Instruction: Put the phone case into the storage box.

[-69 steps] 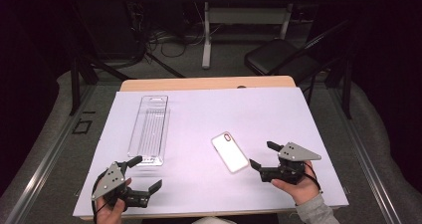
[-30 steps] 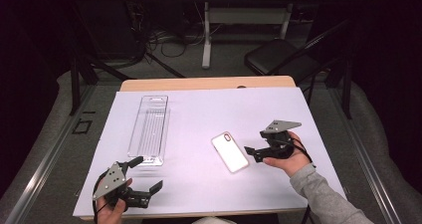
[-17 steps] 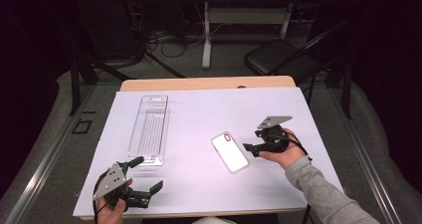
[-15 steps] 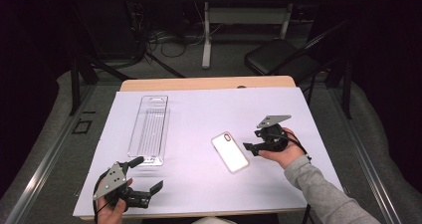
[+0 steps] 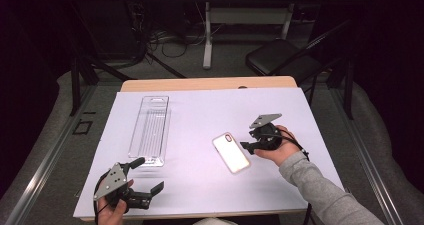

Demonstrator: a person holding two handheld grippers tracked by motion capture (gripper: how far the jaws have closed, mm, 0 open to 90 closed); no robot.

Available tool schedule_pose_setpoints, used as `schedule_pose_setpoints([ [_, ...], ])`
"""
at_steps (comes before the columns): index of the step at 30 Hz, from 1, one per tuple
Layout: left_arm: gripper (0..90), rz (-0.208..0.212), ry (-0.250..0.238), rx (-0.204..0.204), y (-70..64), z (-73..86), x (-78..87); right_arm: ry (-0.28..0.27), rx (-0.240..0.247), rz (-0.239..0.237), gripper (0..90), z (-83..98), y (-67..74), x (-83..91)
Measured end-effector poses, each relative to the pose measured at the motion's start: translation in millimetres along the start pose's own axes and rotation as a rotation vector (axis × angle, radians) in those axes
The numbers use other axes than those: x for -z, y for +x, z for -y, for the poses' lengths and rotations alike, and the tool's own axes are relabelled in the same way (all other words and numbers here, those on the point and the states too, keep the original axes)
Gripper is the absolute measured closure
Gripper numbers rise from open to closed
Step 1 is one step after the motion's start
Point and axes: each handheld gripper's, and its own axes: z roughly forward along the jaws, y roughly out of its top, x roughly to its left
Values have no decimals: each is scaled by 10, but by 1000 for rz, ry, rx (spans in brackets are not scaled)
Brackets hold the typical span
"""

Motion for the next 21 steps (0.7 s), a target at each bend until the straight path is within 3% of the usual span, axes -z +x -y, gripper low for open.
schedule_pose_setpoints([
  [4, 4, 1, 1, 1, 0, 0, 2, -42, 18, 13, 456, -50, 17, -36],
  [8, 4, 2, 0, 2, 1, 0, 3, -7, -39, -5, 437, -71, 10, -83],
  [13, 5, 2, 2, -2, 0, 0, 0, 41, -9, -5, 432, -68, -2, -168],
  [21, 4, 6, 4, -2, 0, 1, -3, 102, -18, -21, 413, -65, -48, -267],
])
